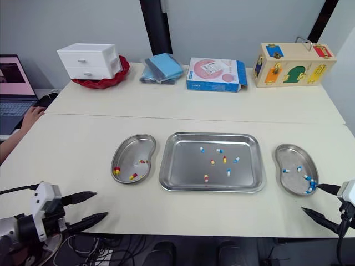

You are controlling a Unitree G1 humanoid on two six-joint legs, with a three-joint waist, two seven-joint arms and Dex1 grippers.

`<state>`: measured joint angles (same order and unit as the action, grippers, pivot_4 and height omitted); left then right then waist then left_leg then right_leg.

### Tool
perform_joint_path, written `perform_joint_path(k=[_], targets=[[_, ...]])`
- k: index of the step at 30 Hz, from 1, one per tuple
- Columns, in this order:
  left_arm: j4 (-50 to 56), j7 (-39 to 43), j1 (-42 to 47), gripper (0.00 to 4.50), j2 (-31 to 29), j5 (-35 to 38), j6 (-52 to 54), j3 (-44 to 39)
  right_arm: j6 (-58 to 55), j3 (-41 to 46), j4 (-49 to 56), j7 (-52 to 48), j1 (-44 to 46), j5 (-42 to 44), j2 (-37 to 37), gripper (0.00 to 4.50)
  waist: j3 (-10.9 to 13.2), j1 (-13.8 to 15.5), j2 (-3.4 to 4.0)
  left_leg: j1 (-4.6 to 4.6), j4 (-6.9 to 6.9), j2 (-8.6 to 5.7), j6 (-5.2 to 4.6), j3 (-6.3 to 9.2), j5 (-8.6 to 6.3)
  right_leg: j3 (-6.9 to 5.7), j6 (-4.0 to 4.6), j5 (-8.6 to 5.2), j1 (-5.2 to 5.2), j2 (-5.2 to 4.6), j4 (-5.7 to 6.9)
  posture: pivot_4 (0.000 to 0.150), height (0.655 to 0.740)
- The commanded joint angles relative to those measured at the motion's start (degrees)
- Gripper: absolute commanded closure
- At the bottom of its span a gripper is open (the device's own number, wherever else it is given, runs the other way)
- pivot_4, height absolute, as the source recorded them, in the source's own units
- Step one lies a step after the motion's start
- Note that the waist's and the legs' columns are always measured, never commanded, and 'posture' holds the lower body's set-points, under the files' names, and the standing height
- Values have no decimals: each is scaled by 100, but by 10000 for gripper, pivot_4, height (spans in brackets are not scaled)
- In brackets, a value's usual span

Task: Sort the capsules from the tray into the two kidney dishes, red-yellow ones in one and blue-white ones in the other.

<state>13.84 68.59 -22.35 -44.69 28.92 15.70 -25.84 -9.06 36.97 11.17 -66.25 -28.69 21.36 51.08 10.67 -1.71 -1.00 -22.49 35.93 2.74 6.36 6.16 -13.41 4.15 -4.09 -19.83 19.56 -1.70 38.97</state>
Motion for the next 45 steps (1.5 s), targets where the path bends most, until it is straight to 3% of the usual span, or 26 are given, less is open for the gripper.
perform_joint_path(k=[1,13,27,38,45], targets=[[492,264,84,418,227,204,-491,349,156,210,211,-28,-138,-38,-19,0,-1,-2,1,1,0,0,0,0,0,1,0,0,0,0,0,1500,7400],[616,378,708,418,768,237,-1157,1354,89,485,876,15,-750,85,-307,0,-2,-3,3,3,0,0,0,2,0,0,0,0,-3,2,0,1500,7400],[586,-667,-28,418,355,120,-278,704,97,263,1487,299,-492,338,-630,0,-3,-8,6,4,0,1,0,3,0,0,0,-1,-3,2,0,1500,7400],[1328,-948,-156,418,309,251,100,655,563,-1566,1455,568,663,-72,-921,0,-4,-9,7,5,0,2,0,4,0,-1,1,0,-4,3,2,1500,7400],[1900,-1365,515,418,-44,78,767,1104,647,-2194,1376,653,890,-129,-1012,0,-3,28,8,6,3,1,0,9,1,-5,1,0,-8,2,2,1500,7400]])
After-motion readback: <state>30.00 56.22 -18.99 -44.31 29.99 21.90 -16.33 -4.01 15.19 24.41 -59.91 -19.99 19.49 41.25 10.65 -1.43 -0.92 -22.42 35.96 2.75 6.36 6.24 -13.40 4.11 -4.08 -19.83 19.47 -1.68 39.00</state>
